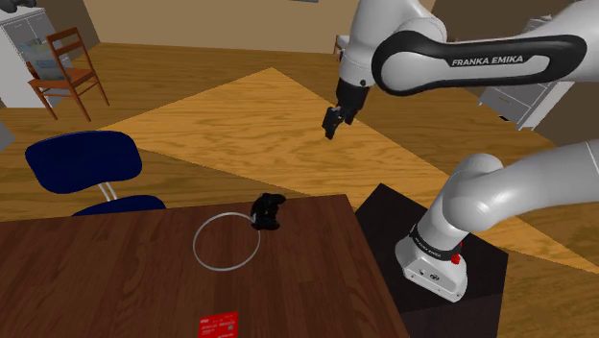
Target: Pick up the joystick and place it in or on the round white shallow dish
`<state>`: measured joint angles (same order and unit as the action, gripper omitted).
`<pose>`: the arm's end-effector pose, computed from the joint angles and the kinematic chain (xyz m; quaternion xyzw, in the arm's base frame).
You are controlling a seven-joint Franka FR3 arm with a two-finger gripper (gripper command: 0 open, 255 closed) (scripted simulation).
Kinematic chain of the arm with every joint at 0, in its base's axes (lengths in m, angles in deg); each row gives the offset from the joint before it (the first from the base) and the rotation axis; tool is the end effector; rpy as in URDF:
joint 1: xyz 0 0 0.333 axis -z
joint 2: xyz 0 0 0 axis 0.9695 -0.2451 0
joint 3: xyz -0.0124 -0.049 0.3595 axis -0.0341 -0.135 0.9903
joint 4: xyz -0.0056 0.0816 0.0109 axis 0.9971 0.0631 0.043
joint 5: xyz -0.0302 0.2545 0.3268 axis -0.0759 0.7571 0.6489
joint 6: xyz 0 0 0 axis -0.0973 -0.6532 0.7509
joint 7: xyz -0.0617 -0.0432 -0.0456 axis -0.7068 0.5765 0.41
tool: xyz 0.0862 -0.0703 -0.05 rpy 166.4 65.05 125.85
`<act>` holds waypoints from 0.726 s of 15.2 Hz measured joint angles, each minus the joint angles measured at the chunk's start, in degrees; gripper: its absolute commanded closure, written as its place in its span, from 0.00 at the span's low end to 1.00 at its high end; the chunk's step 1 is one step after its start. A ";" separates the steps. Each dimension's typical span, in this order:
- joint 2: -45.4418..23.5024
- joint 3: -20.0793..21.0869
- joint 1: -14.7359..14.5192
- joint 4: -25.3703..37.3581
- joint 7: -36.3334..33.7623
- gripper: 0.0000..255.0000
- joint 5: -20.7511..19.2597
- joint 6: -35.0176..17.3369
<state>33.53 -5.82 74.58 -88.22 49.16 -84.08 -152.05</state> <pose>0.3308 0.0881 0.5272 0.9956 -0.0138 0.0715 0.0582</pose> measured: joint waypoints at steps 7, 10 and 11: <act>-8.79 6.49 -0.37 -3.98 -9.97 0.00 3.17 -12.40; -14.76 9.46 0.33 -4.11 -14.39 0.00 3.30 -18.40; -17.08 10.56 0.69 -3.46 -16.08 0.00 3.07 -20.07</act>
<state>16.45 4.74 75.27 -91.68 33.08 -81.02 -172.12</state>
